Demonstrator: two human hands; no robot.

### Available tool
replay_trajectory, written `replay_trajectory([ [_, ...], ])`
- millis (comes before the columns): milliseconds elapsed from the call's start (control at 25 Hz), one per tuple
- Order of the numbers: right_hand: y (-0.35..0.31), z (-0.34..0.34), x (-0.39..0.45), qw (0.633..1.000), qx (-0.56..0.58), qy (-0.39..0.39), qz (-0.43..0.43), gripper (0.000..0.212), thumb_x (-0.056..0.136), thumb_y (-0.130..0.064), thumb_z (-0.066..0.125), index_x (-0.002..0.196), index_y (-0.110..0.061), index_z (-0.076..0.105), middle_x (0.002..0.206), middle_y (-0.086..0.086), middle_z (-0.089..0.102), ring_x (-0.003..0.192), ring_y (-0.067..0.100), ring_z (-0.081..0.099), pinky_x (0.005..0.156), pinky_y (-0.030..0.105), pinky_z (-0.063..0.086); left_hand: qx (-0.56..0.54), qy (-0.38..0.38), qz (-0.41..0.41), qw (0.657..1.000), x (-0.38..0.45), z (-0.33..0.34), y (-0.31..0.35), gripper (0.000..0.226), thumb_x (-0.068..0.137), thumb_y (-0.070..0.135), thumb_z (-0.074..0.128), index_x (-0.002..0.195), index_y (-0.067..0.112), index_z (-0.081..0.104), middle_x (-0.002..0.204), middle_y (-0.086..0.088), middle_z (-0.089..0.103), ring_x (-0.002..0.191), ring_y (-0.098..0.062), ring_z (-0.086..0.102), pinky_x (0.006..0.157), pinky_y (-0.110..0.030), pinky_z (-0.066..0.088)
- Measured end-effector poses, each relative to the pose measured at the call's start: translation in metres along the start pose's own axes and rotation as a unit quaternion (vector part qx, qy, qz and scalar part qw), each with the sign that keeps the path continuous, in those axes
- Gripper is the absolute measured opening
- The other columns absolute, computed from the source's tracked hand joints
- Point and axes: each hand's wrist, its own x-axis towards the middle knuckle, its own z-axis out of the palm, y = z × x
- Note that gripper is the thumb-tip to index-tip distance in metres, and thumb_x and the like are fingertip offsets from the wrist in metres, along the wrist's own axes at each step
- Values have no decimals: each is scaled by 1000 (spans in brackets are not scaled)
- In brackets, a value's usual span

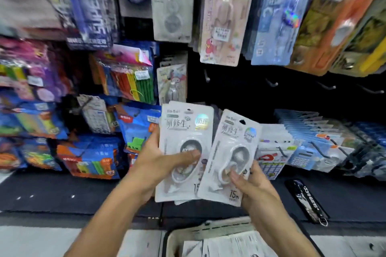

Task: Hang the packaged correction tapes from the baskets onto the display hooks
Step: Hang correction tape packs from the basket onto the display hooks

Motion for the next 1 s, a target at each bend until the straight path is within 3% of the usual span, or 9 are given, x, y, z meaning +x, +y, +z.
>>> replay_trajectory([
  [120,-39,24,20,994,-81,-30,-63,51,76,-35,71,100,-77,54,99,-54,60,94,-30,57,72,-3,45,-2,36,52,998,14,-31,55,76,38,32,95,109,36,68,104,1,80,89,-19,78,69,-33,61],
  [240,-62,37,52,988,-102,-7,-114,39,88,-24,70,123,-42,63,116,-15,75,107,8,71,89,28,58,-60,83,77,992,14,-51,71,75,41,28,93,113,22,70,103,-9,80,84,-27,79,64,-37,61],
  [320,-71,46,66,987,-108,40,-112,32,93,-16,70,121,-29,63,108,-5,78,99,17,75,84,36,59,-68,89,82,990,8,-51,70,78,42,27,92,116,18,69,102,-8,80,83,-27,79,60,-34,61],
  [440,-62,48,60,979,-107,116,-126,23,90,-29,72,107,-43,65,104,-9,77,92,12,75,73,32,56,-91,71,86,990,5,-44,69,78,48,18,92,121,11,66,104,-14,79,83,-30,78,60,-34,60],
  [560,-50,48,50,968,-110,170,-146,28,85,-42,76,106,-52,60,111,-18,71,96,-8,67,77,24,51,-109,59,81,989,4,-37,68,78,49,17,92,122,11,66,105,-13,79,84,-31,78,60,-35,60],
  [720,-52,53,65,983,-75,150,-77,49,94,-27,70,133,-41,44,128,-12,62,102,20,70,89,47,56,-108,50,70,990,2,-28,63,78,45,23,93,119,15,67,103,-12,79,85,-31,78,61,-34,61],
  [800,-50,61,62,979,-102,144,-101,57,93,-34,71,140,-45,40,135,-18,55,107,11,63,92,36,51,-109,47,61,991,2,-24,60,75,48,18,95,117,18,67,102,-10,80,85,-30,79,60,-34,61],
  [880,-51,72,51,979,-119,69,-153,45,82,-50,75,122,-51,56,116,-21,65,98,4,65,82,24,51,-95,45,52,993,3,-18,57,70,49,17,95,113,26,68,101,-7,80,85,-29,79,60,-35,62],
  [1000,-51,87,44,972,-183,-7,-147,46,63,-61,81,104,-44,68,87,-10,70,78,8,65,69,34,60,-65,29,35,997,4,-10,53,64,48,25,95,105,35,70,100,-3,80,87,-28,79,64,-35,62],
])
